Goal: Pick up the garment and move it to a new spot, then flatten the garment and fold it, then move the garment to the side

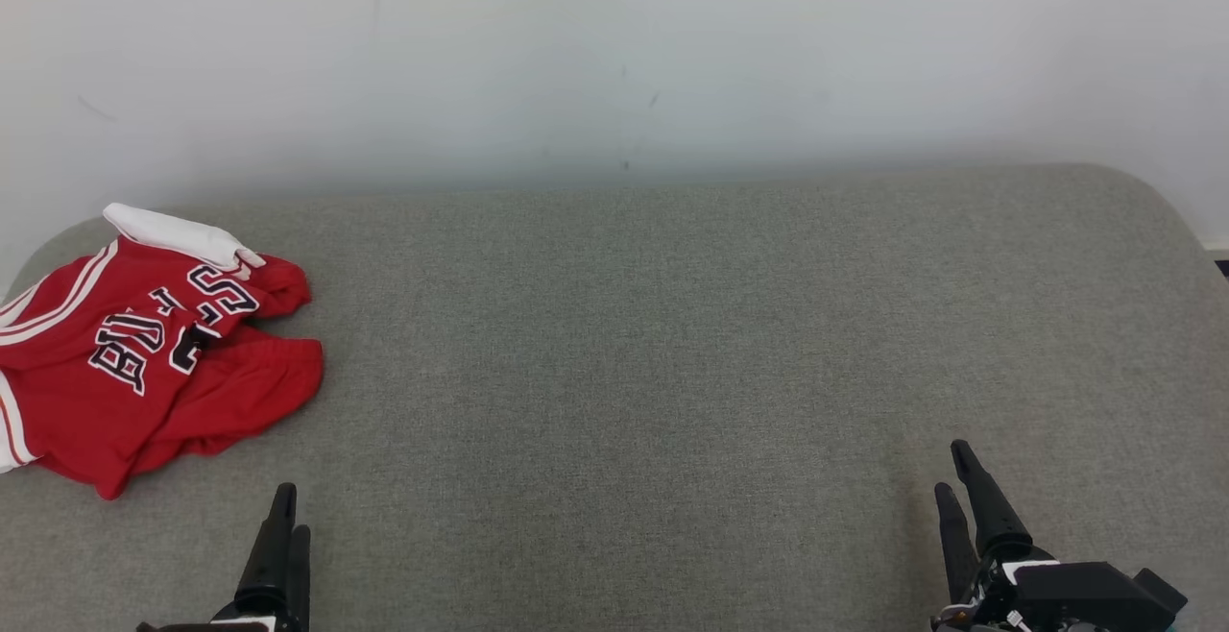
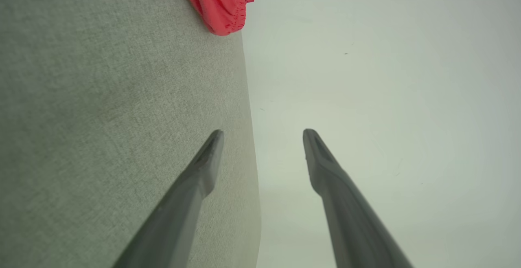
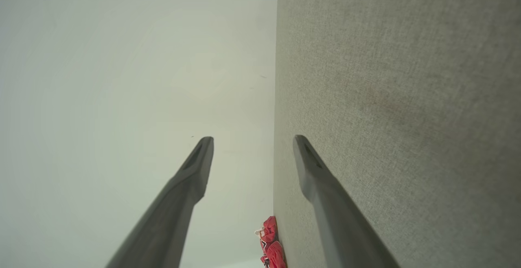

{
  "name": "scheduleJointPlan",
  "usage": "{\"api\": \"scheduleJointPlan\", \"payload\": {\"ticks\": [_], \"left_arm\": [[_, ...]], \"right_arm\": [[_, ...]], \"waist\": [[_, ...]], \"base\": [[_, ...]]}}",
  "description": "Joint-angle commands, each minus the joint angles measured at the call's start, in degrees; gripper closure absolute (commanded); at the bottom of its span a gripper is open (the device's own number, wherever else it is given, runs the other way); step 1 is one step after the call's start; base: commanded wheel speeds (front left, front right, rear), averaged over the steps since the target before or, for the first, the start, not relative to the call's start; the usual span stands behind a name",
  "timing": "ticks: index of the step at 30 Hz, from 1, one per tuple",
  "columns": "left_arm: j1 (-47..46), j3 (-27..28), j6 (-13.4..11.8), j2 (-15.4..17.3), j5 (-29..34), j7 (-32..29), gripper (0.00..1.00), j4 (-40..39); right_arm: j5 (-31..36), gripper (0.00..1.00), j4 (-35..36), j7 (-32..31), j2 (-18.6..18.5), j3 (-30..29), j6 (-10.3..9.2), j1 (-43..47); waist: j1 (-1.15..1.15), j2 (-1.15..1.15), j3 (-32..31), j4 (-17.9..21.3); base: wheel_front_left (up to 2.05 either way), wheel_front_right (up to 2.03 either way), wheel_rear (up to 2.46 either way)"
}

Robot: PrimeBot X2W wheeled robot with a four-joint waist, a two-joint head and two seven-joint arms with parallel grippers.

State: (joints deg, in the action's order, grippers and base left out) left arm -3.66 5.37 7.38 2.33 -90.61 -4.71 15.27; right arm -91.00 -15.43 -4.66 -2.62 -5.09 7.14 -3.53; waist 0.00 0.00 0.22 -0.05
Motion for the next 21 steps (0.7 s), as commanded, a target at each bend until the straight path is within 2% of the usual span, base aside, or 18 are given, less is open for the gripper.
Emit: {"api": "scheduleJointPlan", "payload": {"ticks": [1,14,21], "left_arm": [[-0.78,-0.19,0.02,0.28,1.8,0.62,0.0,-1.65],[-0.4,-0.26,0.01,0.36,15.0,4.02,0.0,-4.88],[-0.08,-0.85,-0.79,0.39,22.0,5.47,0.0,-6.46]], "right_arm": [[1.34,0.0,1.53,0.67,-0.14,0.32,0.17,-0.62],[12.6,0.0,5.0,4.06,-0.17,1.91,0.22,0.26],[18.05,0.0,6.4,5.48,-0.18,2.77,0.24,0.6]], "waist": [[0.0,0.0,0.0,-0.01],[0.0,0.0,0.04,-0.08],[0.0,0.0,0.1,-0.13]], "base": [[0.0,0.0,0.0],[0.0,0.0,0.0],[0.0,0.0,0.0]]}}
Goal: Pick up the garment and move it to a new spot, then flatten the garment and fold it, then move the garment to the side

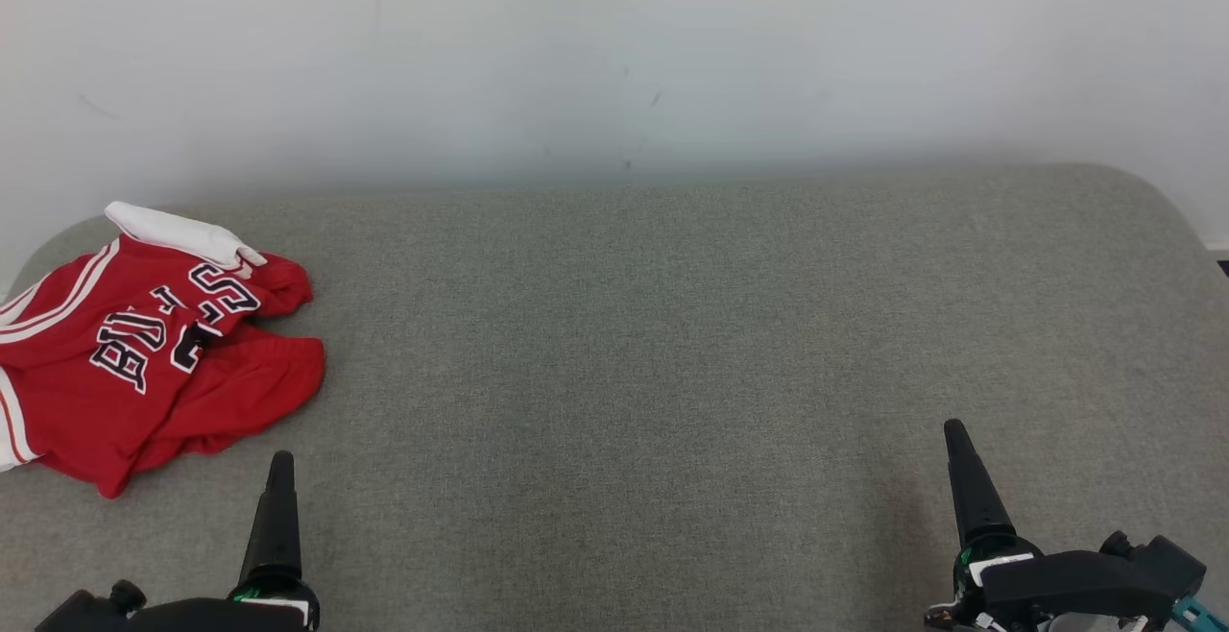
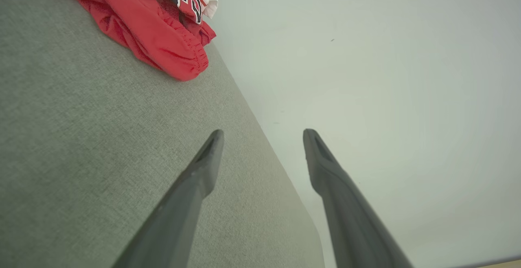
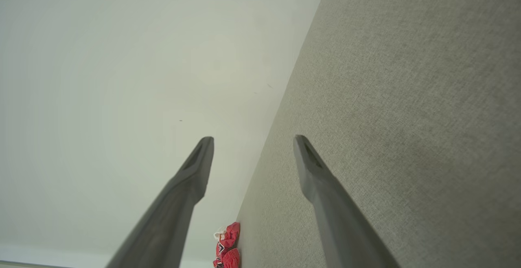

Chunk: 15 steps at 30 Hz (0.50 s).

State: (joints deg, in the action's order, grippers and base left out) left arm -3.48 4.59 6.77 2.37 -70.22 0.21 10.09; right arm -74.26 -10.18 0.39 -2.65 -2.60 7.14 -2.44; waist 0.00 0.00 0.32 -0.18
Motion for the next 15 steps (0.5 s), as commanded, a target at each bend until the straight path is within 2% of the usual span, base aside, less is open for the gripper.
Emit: {"api": "scheduleJointPlan", "payload": {"ticks": [1,15], "left_arm": [[-0.19,-0.2,-0.31,0.36,2.98,0.76,0.0,-1.54],[0.43,-2.21,-2.98,1.0,22.93,3.69,0.0,-3.32]], "right_arm": [[2.22,0.0,1.38,0.65,-0.15,0.45,0.25,-0.45],[18.07,0.0,4.13,3.57,-0.18,2.65,0.3,0.21]], "waist": [[0.0,0.0,0.02,-0.01],[0.0,0.0,0.12,-0.01]], "base": [[0.0,0.0,0.0],[0.0,0.0,0.0]]}}
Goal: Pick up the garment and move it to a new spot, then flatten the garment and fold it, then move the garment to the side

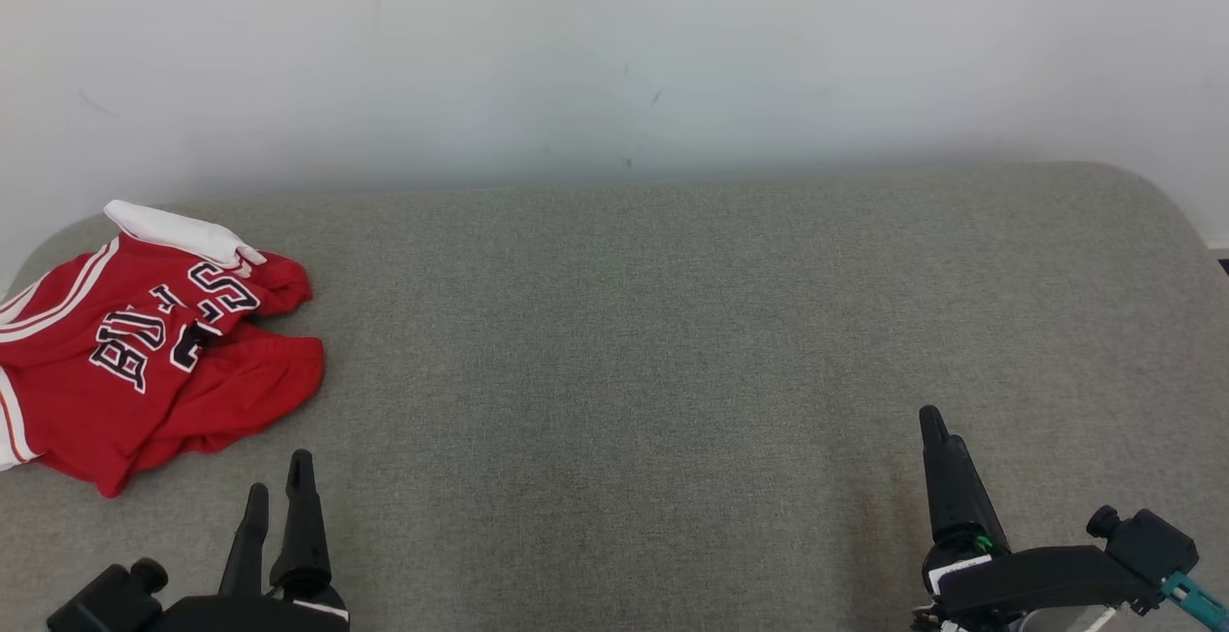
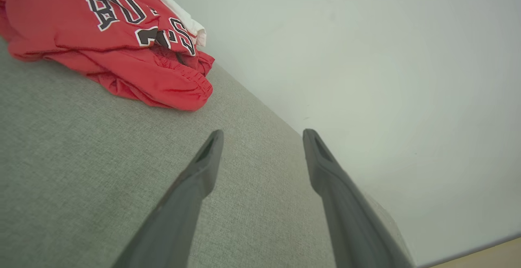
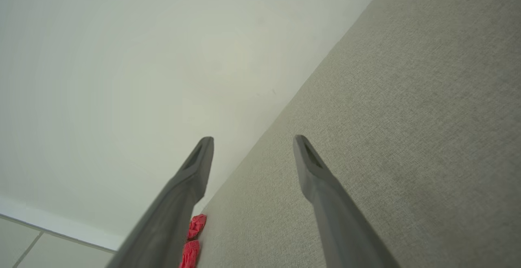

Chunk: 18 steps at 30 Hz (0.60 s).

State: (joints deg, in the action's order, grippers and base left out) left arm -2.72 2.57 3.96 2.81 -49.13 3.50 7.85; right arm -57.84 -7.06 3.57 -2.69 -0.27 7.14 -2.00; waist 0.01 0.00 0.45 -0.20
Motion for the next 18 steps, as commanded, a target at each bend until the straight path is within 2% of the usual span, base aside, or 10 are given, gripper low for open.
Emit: {"api": "scheduleJointPlan", "payload": {"ticks": [1,18], "left_arm": [[-0.28,-0.5,-0.34,0.74,3.11,0.64,0.0,-0.98],[0.22,-4.04,-1.56,3.62,16.7,3.67,0.0,1.65]], "right_arm": [[2.69,0.0,1.15,0.61,-0.15,0.5,0.31,-0.22],[21.59,0.0,2.52,3.65,-0.18,2.44,0.37,0.47]], "waist": [[-0.01,0.0,-0.03,0.0],[-0.01,0.0,-0.71,0.1]], "base": [[0.0,0.0,0.0],[0.0,0.0,0.0]]}}
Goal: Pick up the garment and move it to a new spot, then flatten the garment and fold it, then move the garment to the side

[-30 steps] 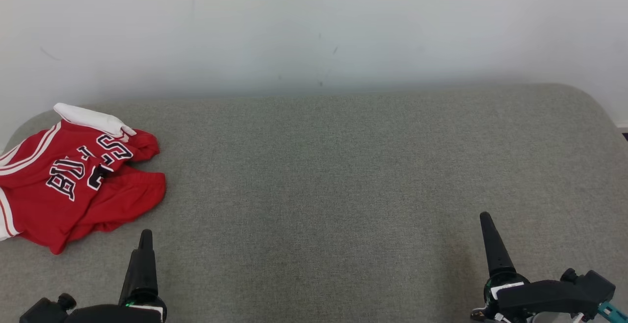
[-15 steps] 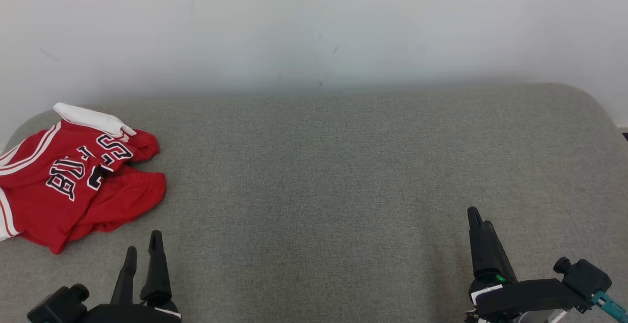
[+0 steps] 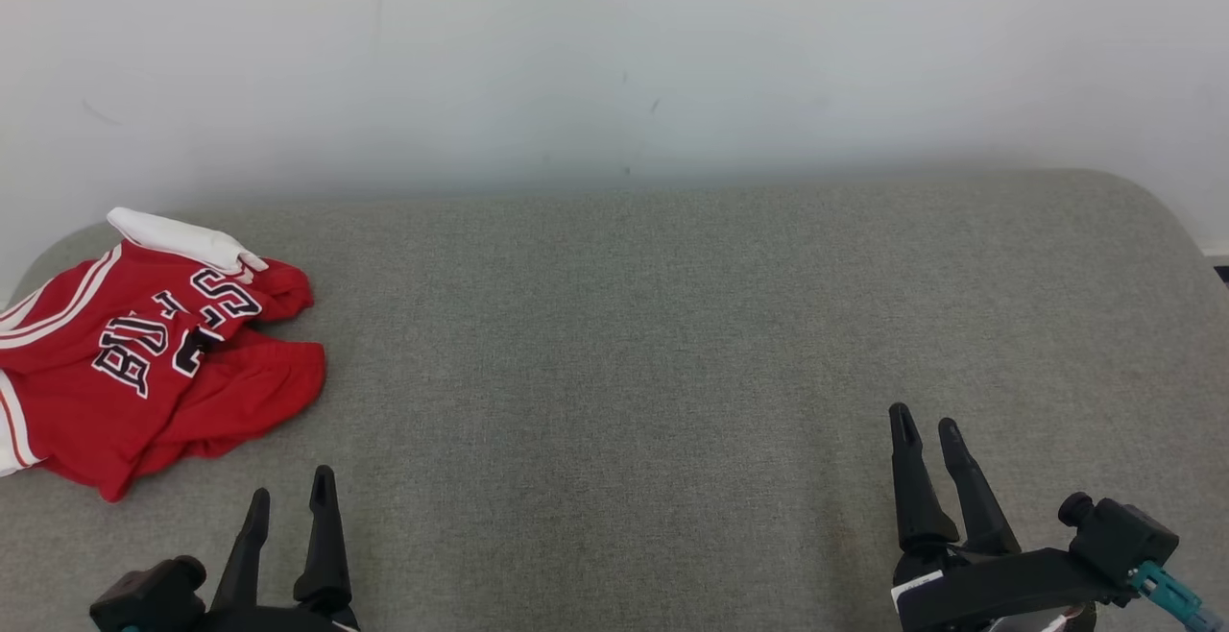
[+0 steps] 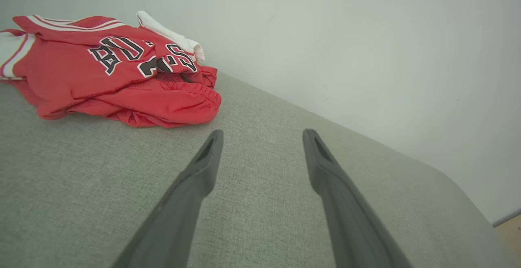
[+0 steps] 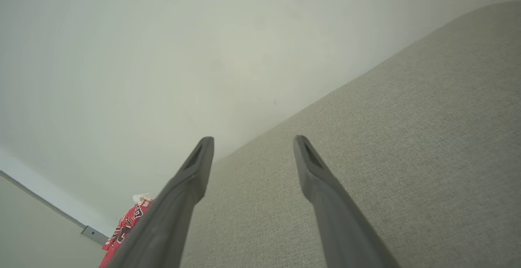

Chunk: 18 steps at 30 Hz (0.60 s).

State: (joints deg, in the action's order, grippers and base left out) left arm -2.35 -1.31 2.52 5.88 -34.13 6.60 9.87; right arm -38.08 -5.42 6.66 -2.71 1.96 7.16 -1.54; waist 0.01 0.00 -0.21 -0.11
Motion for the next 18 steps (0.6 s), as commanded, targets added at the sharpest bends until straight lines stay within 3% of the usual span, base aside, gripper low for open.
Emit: {"api": "scheduleJointPlan", "payload": {"ticks": [1,18], "left_arm": [[-0.2,-0.28,-0.26,0.65,2.38,0.75,0.0,-0.33],[-0.51,-2.09,-1.28,1.57,11.9,0.88,0.0,2.55]], "right_arm": [[2.88,0.0,0.92,0.71,-0.16,0.21,0.34,0.06],[16.52,0.0,-1.5,3.17,-0.17,-0.91,0.4,0.92]], "waist": [[-0.01,0.0,-0.1,0.01],[-0.01,0.0,-0.6,0.0]], "base": [[0.0,0.0,0.0],[0.0,0.0,0.0]]}}
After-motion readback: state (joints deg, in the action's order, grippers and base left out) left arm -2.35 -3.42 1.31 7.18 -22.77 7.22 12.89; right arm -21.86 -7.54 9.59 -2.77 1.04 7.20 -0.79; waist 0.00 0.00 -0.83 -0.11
